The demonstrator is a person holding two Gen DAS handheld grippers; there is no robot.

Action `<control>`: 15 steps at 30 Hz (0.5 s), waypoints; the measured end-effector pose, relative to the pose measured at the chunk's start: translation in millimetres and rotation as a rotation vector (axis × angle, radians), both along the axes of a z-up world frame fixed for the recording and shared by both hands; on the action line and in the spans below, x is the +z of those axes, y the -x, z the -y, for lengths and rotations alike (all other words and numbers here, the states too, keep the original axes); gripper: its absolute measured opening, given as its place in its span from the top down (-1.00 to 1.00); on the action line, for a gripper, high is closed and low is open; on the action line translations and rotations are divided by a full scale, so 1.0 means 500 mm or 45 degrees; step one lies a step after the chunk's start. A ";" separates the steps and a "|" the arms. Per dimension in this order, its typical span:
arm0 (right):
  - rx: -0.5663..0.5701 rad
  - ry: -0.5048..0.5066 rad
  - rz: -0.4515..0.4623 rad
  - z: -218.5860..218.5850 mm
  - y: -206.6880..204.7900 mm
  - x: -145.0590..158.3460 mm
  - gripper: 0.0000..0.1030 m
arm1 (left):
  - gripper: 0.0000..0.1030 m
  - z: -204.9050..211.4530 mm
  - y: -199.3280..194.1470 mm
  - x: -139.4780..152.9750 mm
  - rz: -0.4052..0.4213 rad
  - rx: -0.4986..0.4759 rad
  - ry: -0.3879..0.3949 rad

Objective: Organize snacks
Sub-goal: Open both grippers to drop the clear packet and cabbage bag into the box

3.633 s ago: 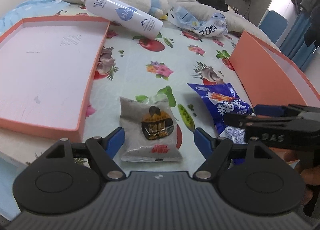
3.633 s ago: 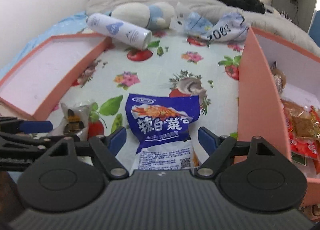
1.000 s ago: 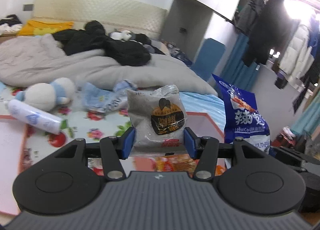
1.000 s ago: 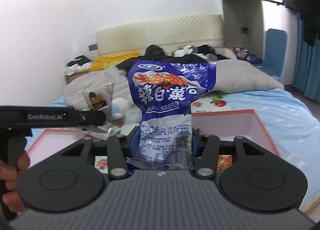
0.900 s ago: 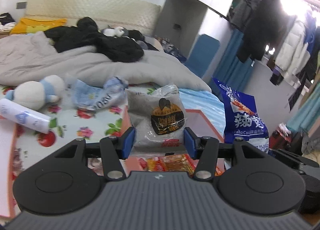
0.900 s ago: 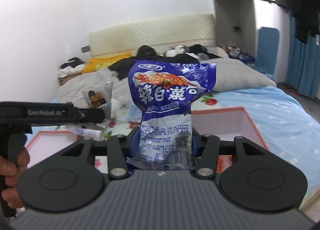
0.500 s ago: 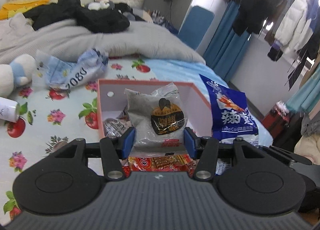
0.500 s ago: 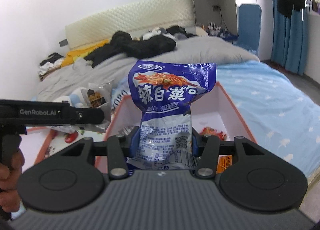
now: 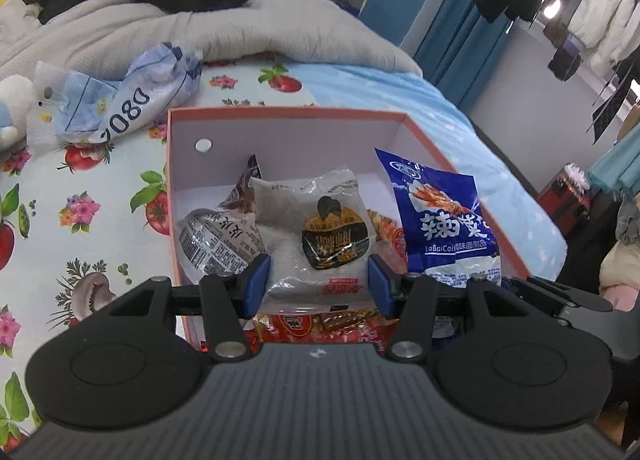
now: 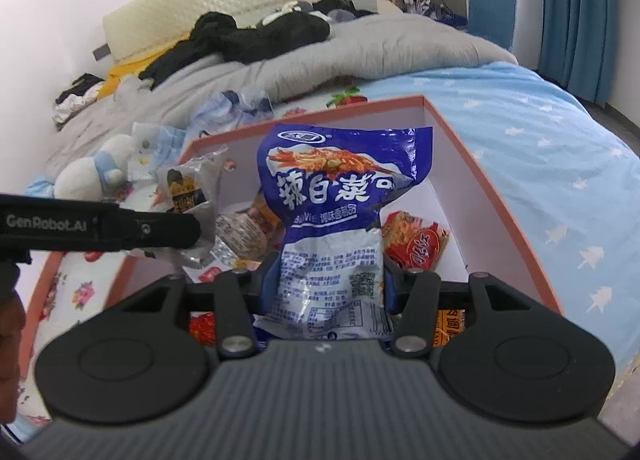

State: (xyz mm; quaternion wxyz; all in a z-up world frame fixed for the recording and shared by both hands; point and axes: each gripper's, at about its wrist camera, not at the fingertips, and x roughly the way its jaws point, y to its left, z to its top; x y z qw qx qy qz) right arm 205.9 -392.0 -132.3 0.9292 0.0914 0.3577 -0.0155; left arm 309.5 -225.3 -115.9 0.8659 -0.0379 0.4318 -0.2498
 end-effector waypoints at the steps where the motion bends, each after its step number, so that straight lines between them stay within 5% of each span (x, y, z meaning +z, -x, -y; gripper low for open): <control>1: -0.004 -0.005 -0.012 0.003 -0.002 -0.006 -0.02 | -0.13 0.001 -0.004 -0.006 -0.008 -0.011 -0.002; 7: -0.063 -0.056 -0.051 0.030 0.000 -0.024 -0.03 | -0.16 0.002 -0.008 -0.015 -0.005 -0.031 -0.022; 11: -0.048 -0.041 -0.056 0.023 0.008 -0.017 -0.08 | -0.52 -0.015 0.001 0.009 0.020 0.000 -0.010; 15: -0.054 -0.038 -0.021 0.015 0.027 0.011 -0.41 | -0.52 -0.036 0.036 0.057 0.086 0.020 -0.006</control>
